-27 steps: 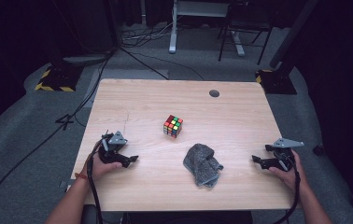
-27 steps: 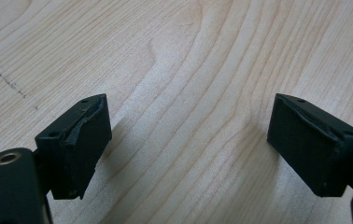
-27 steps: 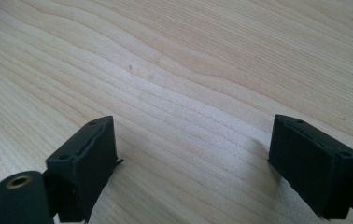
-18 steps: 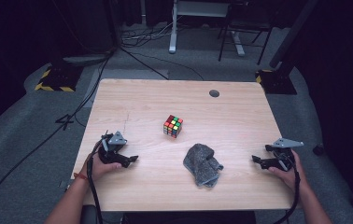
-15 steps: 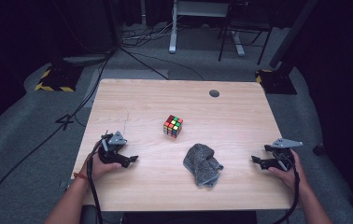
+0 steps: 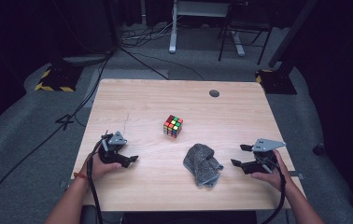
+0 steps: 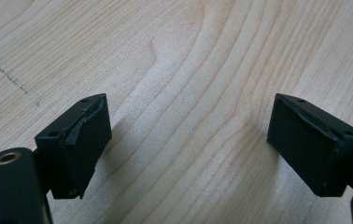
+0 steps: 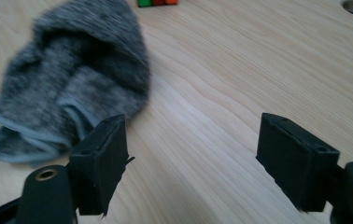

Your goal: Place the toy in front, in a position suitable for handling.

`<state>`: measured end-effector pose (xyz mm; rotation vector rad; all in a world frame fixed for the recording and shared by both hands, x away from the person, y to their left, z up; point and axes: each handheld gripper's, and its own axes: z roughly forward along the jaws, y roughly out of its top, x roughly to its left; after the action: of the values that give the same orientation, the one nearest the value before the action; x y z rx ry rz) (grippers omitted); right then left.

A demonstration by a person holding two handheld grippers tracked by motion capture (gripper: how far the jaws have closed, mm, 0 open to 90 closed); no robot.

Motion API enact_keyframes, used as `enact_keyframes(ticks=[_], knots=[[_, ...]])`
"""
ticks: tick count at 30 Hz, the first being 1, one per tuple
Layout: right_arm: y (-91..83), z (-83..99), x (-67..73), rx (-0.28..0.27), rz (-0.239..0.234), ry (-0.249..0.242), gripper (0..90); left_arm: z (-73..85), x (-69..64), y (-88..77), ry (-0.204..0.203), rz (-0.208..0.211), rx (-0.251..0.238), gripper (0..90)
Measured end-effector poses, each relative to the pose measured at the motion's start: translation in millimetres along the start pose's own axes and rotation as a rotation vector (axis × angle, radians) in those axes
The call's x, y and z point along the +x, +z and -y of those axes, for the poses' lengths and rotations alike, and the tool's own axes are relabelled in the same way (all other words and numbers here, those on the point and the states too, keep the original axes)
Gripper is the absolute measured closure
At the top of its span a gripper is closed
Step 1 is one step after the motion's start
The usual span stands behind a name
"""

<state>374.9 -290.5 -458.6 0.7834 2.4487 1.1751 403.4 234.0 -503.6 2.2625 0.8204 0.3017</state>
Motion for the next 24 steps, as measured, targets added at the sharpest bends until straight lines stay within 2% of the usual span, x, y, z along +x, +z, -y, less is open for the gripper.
enact_keyframes(ticks=[5, 7, 13, 17, 24], knots=[[8.5, -23.0, 25.2, -0.036, -0.056, -0.052, 32.5, 0.2, -0.9, 0.0, -0.005, -0.005, -0.001, 14.0], [12.5, -31.3, 34.9, -0.044, -0.095, -0.072, 32.6, 0.2, -1.4, 0.1, -0.011, -0.006, -0.002, 14.0], [28.3, -43.5, 58.4, -0.025, -0.152, -0.134, 33.0, 0.3, -1.7, 0.0, -0.013, -0.008, -0.002, 14.0], [39.7, -43.6, 65.2, 0.007, -0.172, -0.149, 32.2, 0.4, -2.1, 0.0, -0.017, -0.008, -0.002, 14.0], [60.8, -46.2, 73.3, 0.062, -0.173, -0.167, 30.3, 0.5, -2.5, -0.1, -0.020, -0.011, -0.003, 14.0]])
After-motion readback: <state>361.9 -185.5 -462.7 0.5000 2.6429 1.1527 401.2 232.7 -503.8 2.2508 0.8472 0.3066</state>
